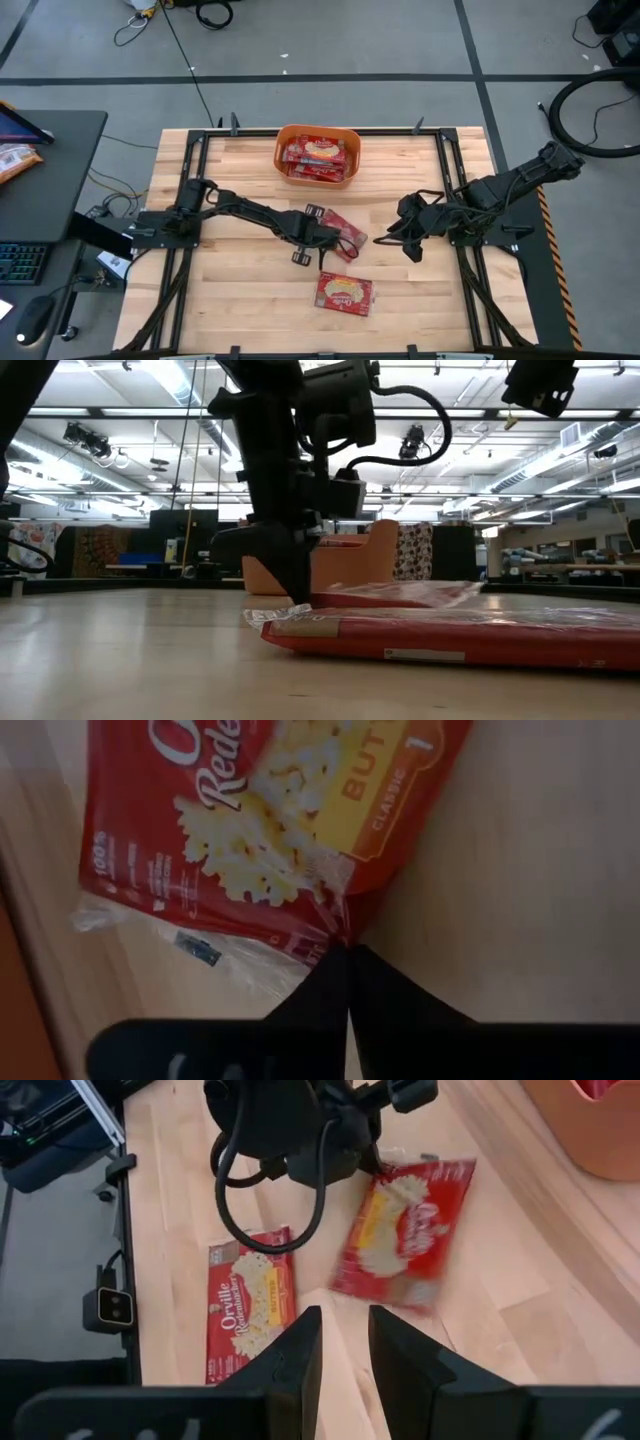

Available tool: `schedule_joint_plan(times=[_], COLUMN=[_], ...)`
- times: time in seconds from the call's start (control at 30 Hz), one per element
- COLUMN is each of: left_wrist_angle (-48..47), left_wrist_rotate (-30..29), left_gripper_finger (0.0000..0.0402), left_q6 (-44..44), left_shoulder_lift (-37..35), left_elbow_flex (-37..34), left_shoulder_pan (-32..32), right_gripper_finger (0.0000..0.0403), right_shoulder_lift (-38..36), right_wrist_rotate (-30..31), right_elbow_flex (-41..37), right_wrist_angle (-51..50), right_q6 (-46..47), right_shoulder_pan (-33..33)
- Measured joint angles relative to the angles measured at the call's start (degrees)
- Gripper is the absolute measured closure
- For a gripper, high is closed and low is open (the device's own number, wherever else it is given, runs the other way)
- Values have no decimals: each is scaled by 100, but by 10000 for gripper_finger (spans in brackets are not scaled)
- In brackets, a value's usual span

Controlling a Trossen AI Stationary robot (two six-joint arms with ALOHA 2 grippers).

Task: Sort popcorn bags into baskets
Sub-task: Put the popcorn bag into the orange bin

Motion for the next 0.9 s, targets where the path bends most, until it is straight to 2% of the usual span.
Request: schedule_joint_plan(times=[0.13, 0.37, 0.5, 0.6, 0.73, 0.9], left_wrist_angle=[-420, -518, -459, -464, -419, -308], left_wrist_rotate=[172, 225, 520, 534, 536, 534], left_gripper_finger=[396, 398, 399, 400, 400, 401], left_q6=[-434, -1016, -1312, -1433, -1584, -1627], left_shoulder_lift=[-178, -811, -1037, -1051, -1061, -1061], left_elbow_flex=[-23, -22, -13, -13, -13, -13], left_shoulder_pan=[10, 6, 38, 58, 96, 133], right_gripper_finger=[312, 312, 312, 309, 296, 258], right_shoulder_lift=[0, 1, 116, 288, 558, 1023], right_wrist_rotate=[20, 40, 384, 662, 607, 435], right_elbow_flex=[0, 0, -1, -141, -456, -841], right_wrist_angle=[0, 1, 17, 445, 1359, 2294], right_q6=[-47, -217, -573, -1066, -1541, -1570], right_shoulder_pan=[0, 0, 32, 42, -4, -60])
